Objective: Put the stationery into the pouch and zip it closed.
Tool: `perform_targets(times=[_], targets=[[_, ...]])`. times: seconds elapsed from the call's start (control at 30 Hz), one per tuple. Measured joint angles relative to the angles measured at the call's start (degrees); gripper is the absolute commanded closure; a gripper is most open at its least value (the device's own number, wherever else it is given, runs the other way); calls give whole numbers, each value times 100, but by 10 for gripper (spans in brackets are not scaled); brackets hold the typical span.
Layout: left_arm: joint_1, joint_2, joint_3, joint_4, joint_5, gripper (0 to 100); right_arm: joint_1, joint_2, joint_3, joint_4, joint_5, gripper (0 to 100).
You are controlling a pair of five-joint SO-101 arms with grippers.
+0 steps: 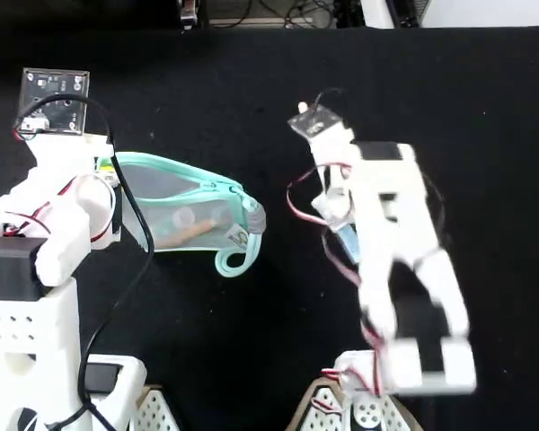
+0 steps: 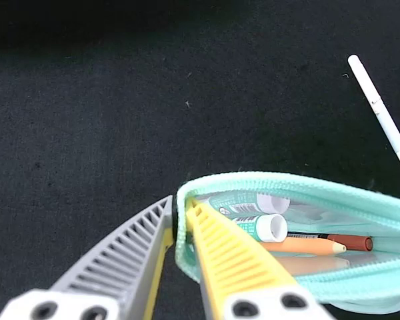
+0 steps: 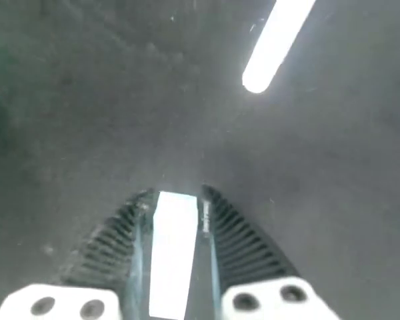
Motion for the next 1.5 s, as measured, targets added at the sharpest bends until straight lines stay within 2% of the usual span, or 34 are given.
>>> perform_targets(times=[0.07,0.23,0.43,0.6,0.73,0.87,1.13,1.5], targets=[[0,0,0,0,0,970,-9,-932,202,132,-114,986],[0,0,0,0,0,970,-149,-3446,325,176,-941,986],[0,0,0,0,0,970,-1530,-5925,334,-70,-1477,986],[0,0,26,0,0,970,-2629,-7095,651,-1741,-1503,986],[0,0,26,0,0,970,-3640,-7209,1292,-3402,-1521,986],[0,0,26,0,0,970,-4360,-7068,1899,-4369,-1521,986],[0,0,26,0,0,970,-4492,-6259,2127,-5073,-1521,986],[0,0,35,0,0,970,-4501,-5160,2356,-5310,-1538,986]])
